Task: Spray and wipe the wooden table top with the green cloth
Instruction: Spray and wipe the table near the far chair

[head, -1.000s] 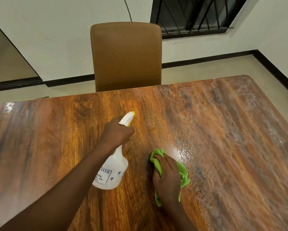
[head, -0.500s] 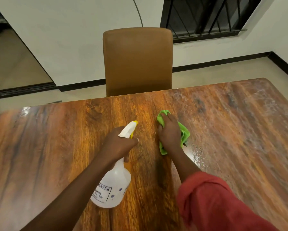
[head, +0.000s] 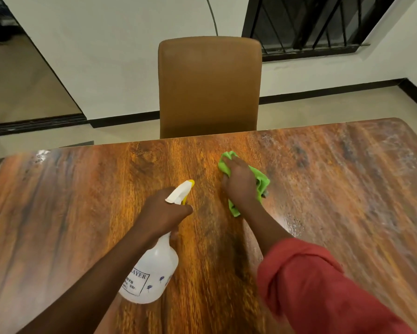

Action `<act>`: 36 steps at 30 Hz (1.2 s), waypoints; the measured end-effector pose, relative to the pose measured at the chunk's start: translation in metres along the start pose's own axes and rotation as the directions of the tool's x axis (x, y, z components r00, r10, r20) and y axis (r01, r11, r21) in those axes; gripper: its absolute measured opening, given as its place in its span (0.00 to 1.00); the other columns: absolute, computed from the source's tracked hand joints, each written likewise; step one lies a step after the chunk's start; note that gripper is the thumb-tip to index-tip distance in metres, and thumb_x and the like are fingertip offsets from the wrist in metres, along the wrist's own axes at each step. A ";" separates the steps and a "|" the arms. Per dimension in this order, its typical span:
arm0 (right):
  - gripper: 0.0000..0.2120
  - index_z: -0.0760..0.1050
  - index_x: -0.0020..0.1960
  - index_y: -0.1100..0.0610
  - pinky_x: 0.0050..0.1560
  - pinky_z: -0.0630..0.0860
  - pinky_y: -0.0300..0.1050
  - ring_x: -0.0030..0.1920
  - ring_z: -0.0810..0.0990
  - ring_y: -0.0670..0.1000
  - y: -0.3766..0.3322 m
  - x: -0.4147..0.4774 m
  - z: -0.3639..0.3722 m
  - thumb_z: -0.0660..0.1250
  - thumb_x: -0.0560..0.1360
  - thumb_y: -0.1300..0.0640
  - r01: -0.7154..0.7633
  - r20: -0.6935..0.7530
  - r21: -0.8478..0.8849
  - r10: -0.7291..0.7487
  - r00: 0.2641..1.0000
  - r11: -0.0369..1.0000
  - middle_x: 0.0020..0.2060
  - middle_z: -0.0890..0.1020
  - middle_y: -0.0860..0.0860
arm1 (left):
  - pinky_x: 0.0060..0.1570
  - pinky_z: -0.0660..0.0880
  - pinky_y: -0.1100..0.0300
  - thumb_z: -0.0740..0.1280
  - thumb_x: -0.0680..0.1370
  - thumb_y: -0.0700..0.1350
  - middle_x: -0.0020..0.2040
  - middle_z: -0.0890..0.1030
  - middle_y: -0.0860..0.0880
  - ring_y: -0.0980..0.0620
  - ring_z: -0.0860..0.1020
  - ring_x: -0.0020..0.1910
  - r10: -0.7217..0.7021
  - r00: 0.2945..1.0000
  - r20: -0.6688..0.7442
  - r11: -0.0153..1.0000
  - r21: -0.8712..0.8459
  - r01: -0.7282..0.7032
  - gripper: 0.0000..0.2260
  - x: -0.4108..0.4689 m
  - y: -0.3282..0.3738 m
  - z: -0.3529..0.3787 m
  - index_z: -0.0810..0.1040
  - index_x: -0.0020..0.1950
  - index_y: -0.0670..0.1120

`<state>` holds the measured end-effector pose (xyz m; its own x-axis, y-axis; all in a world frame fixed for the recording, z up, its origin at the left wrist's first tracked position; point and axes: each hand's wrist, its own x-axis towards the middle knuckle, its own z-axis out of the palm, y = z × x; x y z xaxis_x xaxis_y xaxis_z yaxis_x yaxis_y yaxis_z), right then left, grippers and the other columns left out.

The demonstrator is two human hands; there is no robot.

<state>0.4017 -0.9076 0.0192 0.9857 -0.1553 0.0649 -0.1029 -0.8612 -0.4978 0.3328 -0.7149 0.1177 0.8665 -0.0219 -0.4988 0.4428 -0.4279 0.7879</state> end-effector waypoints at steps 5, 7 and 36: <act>0.23 0.75 0.66 0.52 0.61 0.72 0.51 0.65 0.73 0.56 -0.016 -0.022 0.017 0.68 0.71 0.61 0.262 0.085 0.046 -0.265 0.960 0.964 0.66 0.75 0.54 | 0.27 0.70 0.61 0.71 0.74 0.42 0.38 0.77 0.46 0.50 0.73 0.26 0.013 1.000 0.012 1.000 0.000 -0.013 0.14 0.006 0.010 0.001 0.72 0.56 0.52; 0.23 0.74 0.67 0.51 0.61 0.71 0.49 0.65 0.73 0.55 0.004 -0.005 0.010 0.67 0.73 0.59 0.157 0.016 0.011 -0.158 0.987 0.987 0.67 0.74 0.53 | 0.27 0.70 0.61 0.71 0.74 0.42 0.39 0.77 0.46 0.50 0.73 0.24 0.018 0.999 0.028 1.000 -0.002 -0.018 0.14 0.006 0.012 0.001 0.71 0.55 0.53; 0.22 0.72 0.68 0.50 0.60 0.72 0.50 0.66 0.72 0.53 -0.025 0.050 0.029 0.64 0.74 0.58 0.272 0.044 -0.010 -0.271 0.961 0.962 0.68 0.73 0.51 | 0.28 0.71 0.59 0.71 0.73 0.41 0.38 0.77 0.44 0.49 0.73 0.25 -0.029 0.999 0.026 0.999 -0.043 0.031 0.09 0.007 0.001 -0.006 0.74 0.45 0.53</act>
<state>0.4575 -0.8794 0.0101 0.9816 0.1057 0.1590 0.1676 -0.8759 -0.4525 0.3409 -0.7096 0.1171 0.8467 -0.0330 -0.5311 0.4785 -0.3894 0.7870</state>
